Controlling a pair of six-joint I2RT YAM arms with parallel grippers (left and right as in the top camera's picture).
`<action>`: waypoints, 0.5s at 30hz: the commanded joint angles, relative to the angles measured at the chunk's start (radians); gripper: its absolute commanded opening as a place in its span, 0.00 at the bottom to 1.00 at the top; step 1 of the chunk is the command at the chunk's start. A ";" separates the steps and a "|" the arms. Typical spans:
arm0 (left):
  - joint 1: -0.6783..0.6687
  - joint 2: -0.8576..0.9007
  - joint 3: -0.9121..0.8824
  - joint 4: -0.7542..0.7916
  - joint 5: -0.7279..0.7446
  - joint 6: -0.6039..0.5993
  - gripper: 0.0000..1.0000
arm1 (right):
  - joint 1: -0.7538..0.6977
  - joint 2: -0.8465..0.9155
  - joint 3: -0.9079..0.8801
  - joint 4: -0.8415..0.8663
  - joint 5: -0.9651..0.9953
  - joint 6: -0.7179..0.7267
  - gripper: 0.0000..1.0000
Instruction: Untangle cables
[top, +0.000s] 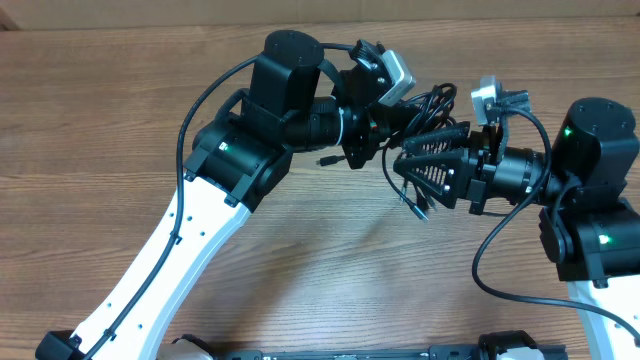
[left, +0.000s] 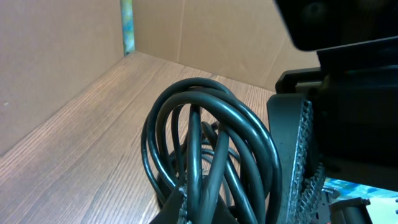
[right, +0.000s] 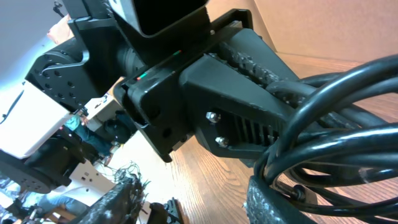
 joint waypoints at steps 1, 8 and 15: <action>-0.003 0.003 0.015 0.011 0.013 -0.017 0.04 | 0.004 0.005 0.013 0.003 0.018 0.001 0.51; -0.002 0.003 0.015 0.011 0.053 -0.017 0.04 | 0.004 0.008 0.013 -0.043 0.147 0.001 0.52; 0.005 0.003 0.015 0.011 0.050 -0.017 0.04 | -0.024 0.008 0.013 -0.033 0.167 0.001 0.49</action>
